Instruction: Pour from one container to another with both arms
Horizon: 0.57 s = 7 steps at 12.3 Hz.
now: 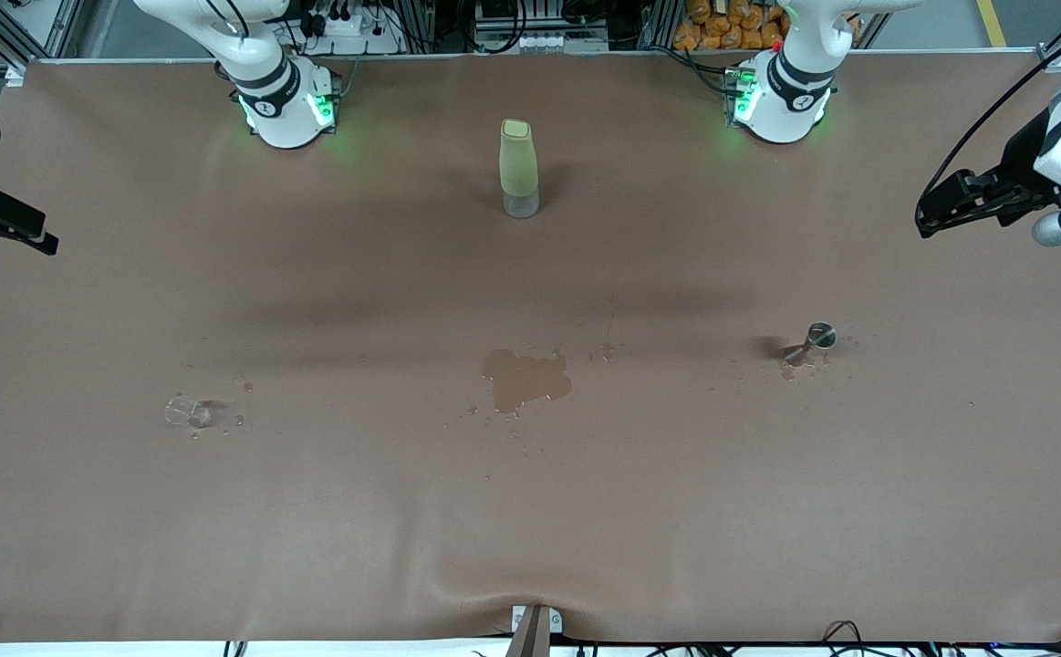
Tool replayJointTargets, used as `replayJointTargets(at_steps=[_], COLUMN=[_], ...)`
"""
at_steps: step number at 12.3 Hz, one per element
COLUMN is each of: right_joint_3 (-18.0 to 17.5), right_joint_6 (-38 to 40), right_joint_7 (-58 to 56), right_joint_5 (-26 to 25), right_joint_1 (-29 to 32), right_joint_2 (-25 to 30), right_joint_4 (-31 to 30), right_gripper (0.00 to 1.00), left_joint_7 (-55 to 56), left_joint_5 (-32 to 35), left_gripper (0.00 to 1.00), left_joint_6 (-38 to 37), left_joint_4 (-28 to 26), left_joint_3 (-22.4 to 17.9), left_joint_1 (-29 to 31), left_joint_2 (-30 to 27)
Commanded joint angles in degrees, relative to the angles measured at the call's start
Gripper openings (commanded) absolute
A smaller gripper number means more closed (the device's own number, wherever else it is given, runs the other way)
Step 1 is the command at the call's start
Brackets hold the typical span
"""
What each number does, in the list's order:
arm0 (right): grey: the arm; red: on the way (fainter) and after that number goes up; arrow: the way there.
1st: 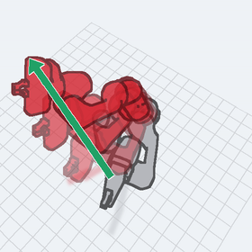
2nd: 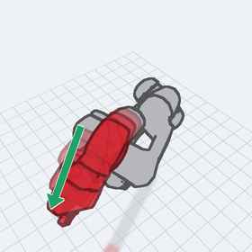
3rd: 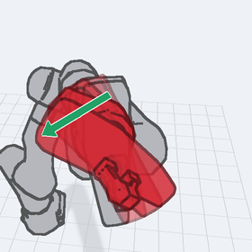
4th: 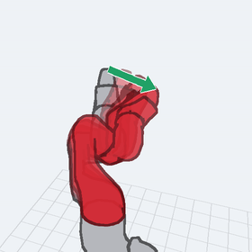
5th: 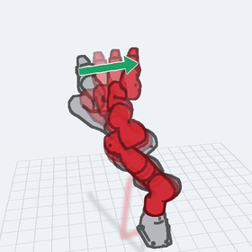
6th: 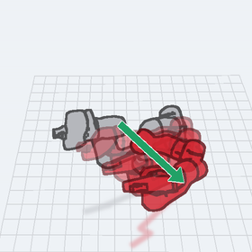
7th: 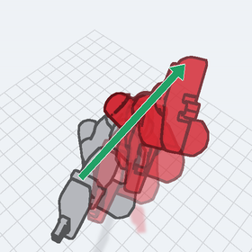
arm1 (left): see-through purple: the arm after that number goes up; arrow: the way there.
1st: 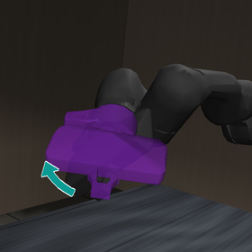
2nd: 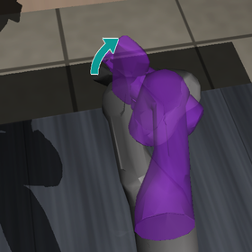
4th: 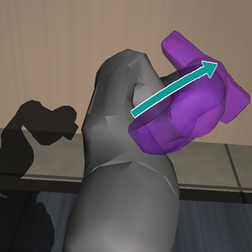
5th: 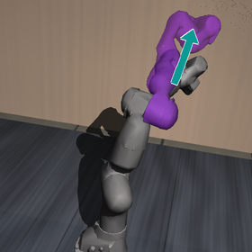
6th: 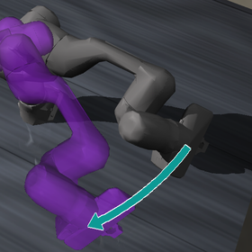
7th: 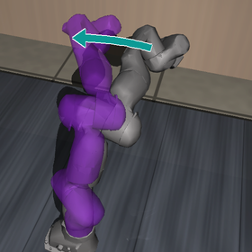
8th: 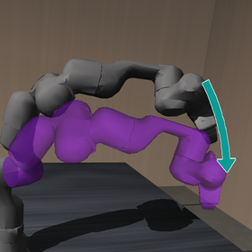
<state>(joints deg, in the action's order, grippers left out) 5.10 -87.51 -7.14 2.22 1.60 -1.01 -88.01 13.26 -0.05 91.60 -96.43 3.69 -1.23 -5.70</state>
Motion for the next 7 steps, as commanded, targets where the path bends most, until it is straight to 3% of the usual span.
replayJointTargets(at_steps=[1,7], right_joint_3=[-0.2,-0.2], right_joint_6=[0.1,0.4], right_joint_7=[-0.4,-0.3], right_joint_5=[0.2,0.1], right_joint_1=[0.5,0.8], right_joint_2=[0.0,0.0], right_joint_4=[0.9,0.8], right_gripper=[1.00,1.00], left_joint_7=[-1.6,-3.2], left_joint_5=[1.4,0.8], left_gripper=[1.00,1.00], left_joint_6=[0.7,-0.6], left_joint_4=[-0.3,0.5], left_joint_3=[0.5,0.5], left_joint_1=[0.3,0.4], left_joint_2=[-1.8,-1.7])
